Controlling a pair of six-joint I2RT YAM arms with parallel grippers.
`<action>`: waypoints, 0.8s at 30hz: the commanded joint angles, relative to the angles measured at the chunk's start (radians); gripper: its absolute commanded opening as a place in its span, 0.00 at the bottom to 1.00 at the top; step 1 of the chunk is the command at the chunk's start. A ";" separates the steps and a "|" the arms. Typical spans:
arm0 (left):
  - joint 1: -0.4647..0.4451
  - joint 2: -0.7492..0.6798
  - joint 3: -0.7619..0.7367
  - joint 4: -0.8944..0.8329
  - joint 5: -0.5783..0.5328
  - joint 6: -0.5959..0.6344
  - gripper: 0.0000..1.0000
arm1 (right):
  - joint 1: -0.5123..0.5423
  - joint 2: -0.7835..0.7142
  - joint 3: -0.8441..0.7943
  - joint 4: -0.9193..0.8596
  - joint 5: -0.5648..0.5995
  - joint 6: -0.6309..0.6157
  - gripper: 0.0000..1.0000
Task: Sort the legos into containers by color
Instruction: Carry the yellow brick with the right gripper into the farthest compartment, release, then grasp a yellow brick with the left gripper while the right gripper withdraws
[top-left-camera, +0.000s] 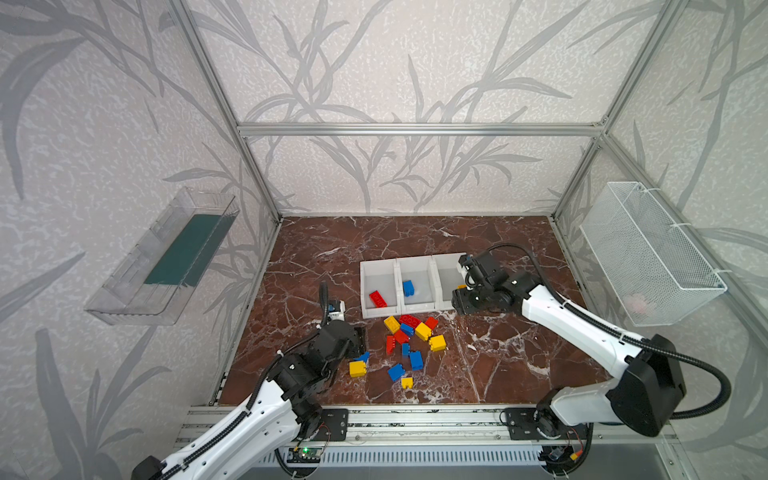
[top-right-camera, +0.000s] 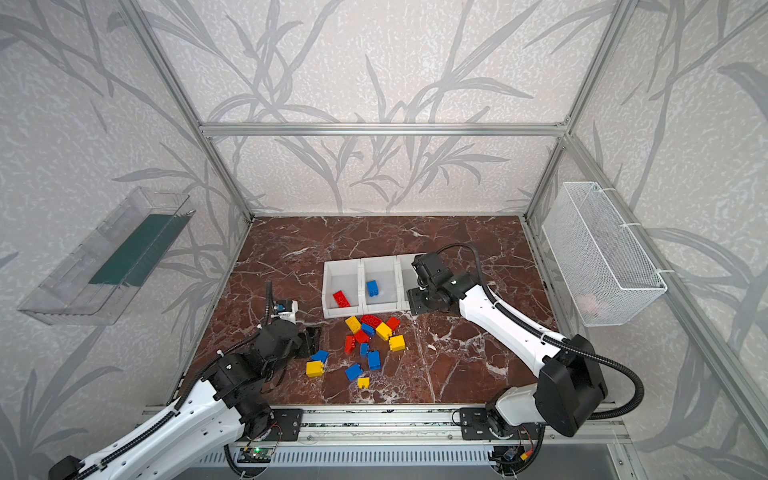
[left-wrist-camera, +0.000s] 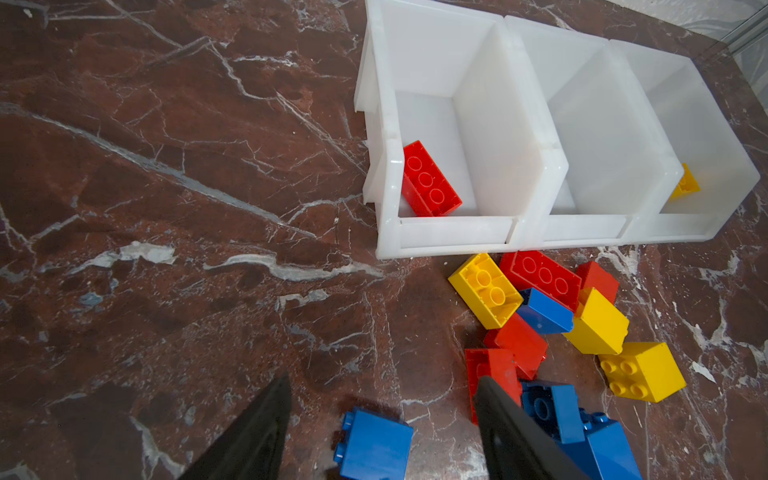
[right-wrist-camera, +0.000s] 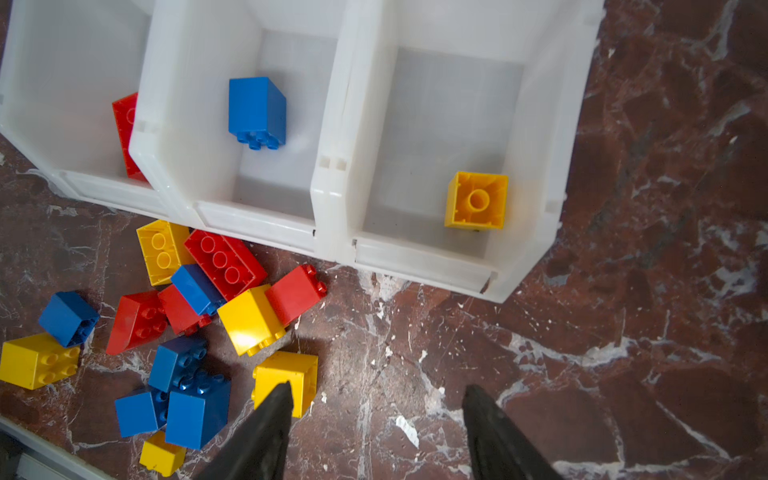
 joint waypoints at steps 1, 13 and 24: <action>0.004 -0.007 -0.008 -0.061 -0.006 -0.034 0.72 | 0.008 -0.065 -0.052 0.002 0.016 0.073 0.66; 0.001 0.021 -0.054 -0.118 0.083 -0.140 0.71 | 0.024 -0.109 -0.117 -0.033 0.031 0.110 0.67; -0.030 0.125 -0.071 -0.088 0.217 -0.148 0.71 | 0.030 -0.100 -0.153 0.007 0.020 0.125 0.67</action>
